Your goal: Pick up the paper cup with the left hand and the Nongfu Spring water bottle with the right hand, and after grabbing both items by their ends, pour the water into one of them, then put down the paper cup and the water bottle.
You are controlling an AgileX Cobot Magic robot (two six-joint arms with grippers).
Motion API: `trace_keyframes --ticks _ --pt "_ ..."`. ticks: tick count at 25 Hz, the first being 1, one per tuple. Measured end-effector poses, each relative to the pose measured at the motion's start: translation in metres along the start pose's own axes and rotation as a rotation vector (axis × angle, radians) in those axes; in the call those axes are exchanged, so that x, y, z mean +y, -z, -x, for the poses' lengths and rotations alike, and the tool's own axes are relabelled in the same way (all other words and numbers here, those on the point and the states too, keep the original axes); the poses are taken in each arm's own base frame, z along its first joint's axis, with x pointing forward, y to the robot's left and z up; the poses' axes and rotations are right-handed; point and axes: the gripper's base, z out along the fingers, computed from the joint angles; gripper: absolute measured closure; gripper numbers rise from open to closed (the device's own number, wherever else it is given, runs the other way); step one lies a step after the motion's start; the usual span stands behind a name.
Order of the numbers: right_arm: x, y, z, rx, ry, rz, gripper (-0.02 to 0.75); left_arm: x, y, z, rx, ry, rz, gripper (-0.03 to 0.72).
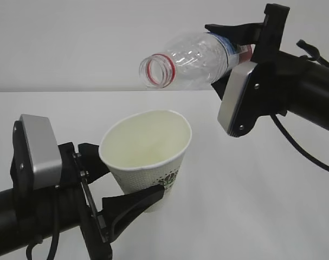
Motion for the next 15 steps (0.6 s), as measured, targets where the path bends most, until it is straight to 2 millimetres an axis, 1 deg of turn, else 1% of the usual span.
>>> trace_keyframes --ticks 15 --pt "-0.0016 -0.0008 0.0000 -0.001 0.092 -0.005 0.259 0.0010 0.0000 0.0001 -0.001 0.005 0.011 0.178"
